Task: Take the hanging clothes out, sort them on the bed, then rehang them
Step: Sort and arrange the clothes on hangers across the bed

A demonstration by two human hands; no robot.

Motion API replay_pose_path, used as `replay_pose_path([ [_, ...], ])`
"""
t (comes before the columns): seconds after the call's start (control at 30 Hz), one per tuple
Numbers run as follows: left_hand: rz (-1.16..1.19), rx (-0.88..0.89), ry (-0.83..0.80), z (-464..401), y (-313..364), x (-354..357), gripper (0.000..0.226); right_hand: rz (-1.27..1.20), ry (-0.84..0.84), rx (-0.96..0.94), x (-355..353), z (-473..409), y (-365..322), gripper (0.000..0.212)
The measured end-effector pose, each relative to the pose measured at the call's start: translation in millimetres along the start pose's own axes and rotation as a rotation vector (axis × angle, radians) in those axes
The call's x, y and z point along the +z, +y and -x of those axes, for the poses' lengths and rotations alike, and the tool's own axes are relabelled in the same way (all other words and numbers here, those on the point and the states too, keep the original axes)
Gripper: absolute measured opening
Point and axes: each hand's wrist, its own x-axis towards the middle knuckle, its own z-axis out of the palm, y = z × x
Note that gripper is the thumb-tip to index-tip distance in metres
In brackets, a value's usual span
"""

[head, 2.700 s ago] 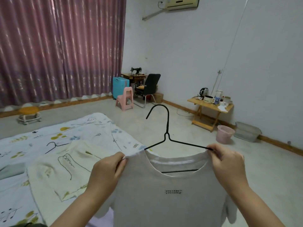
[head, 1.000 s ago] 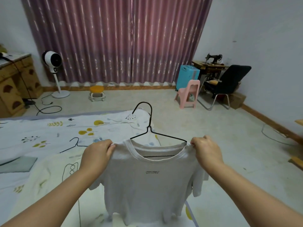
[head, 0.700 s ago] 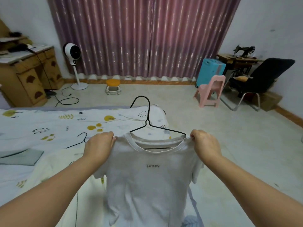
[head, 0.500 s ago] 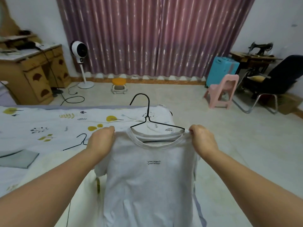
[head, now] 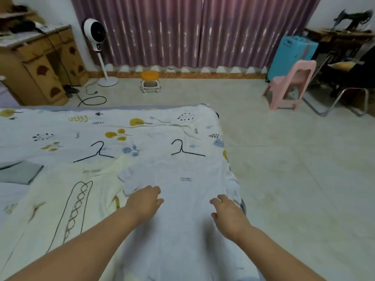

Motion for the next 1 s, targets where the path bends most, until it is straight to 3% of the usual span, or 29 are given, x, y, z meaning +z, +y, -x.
replay_pose_path([
  [0.3, 0.010, 0.020, -0.077, 117.0, 29.1, -4.4, 0.041, 0.135, 0.012, -0.095, -12.8, 99.0, -30.4, 0.032],
  [0.6, 0.053, -0.119, -0.062, 272.2, 23.2, -34.2, 0.044, 0.147, -0.034, -0.090, -31.9, 210.2, -102.8, 0.033],
  [1.0, 0.405, -0.415, 0.168, 484.1, -65.5, -45.6, 0.050, 0.008, -0.046, -0.241, -10.9, 345.9, -253.4, 0.044],
])
